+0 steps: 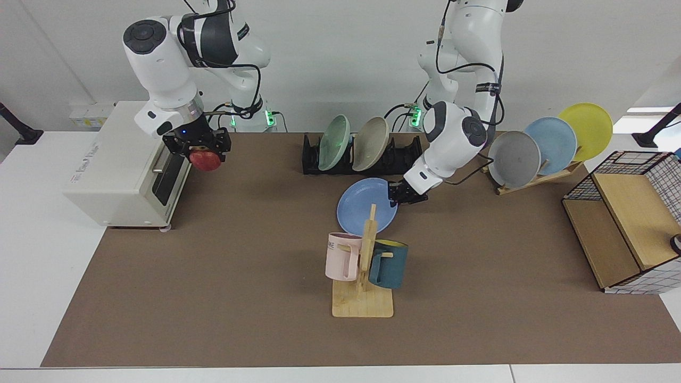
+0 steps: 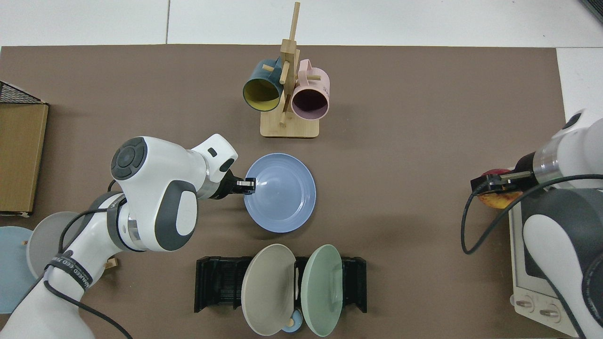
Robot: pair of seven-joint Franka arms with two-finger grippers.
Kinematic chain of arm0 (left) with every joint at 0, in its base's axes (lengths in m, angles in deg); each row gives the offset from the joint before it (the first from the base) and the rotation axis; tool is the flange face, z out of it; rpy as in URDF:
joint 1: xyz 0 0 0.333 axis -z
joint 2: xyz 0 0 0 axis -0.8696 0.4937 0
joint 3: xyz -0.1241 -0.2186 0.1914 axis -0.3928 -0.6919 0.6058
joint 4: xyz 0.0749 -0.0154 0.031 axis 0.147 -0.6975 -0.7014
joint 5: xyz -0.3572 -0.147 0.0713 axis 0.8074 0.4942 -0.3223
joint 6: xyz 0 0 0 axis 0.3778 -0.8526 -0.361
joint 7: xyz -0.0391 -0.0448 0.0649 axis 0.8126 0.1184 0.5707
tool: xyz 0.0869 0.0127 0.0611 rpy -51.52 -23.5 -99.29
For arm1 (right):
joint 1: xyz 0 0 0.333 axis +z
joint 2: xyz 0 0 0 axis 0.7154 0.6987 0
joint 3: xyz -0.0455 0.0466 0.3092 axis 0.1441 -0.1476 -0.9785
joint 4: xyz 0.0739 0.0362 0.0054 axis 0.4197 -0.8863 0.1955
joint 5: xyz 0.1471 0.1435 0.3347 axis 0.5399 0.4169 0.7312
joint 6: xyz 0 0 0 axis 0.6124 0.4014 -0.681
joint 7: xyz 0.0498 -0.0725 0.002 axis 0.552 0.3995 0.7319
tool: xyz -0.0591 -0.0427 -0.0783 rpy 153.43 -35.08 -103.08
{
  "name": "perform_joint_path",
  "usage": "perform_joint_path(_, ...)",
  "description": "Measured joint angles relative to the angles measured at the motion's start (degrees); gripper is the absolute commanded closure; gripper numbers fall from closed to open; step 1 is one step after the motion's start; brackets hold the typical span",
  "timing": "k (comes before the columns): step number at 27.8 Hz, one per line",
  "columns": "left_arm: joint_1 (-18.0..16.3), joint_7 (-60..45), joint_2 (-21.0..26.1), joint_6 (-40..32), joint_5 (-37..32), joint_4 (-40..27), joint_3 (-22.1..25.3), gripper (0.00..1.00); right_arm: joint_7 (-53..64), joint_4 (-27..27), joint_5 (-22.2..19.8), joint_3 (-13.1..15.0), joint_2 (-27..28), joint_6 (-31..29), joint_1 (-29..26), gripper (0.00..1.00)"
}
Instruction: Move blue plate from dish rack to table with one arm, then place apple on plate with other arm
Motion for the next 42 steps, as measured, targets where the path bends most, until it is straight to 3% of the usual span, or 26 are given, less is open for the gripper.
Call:
perform_joint_path(1,0.00,0.00,-0.01,0.08,0.00,-0.07,-0.04,0.18,0.00,0.00,0.00,0.06,0.00,0.01,-0.06,1.00)
perform_joint_path(2,0.00,-0.02,0.00,0.10,0.00,-0.15,-0.04,0.12,0.00,0.00,0.00,0.10,0.00,0.02,-0.07,1.00)
perform_joint_path(8,-0.09,-0.42,-0.01,0.29,0.00,-0.33,0.09,0.05,0.00,0.01,0.02,-0.17,-0.01,0.02,0.37,1.00)
perform_joint_path(15,-0.42,-1.59,-1.02,-2.03,-1.32,2.43,1.35,0.02,-4.16,0.06,0.42,-1.09,-0.02,-0.16,4.85,1.00)
perform_joint_path(25,-1.74,-2.79,-7.48,-29.13,-21.32,19.54,8.18,0.02,-19.61,-0.04,0.53,-1.62,1.34,-4.45,16.33,1.00)
perform_joint_path(33,-4.19,-0.73,-8.18,-39.44,-25.59,28.61,8.28,0.02,-33.27,2.12,0.56,-1.76,6.68,-7.91,25.43,1.00)
perform_joint_path(42,-4.67,2.19,-8.28,-43.53,-28.14,31.99,7.94,0.02,-41.75,8.20,1.45,-1.75,15.52,-11.26,29.92,1.00)
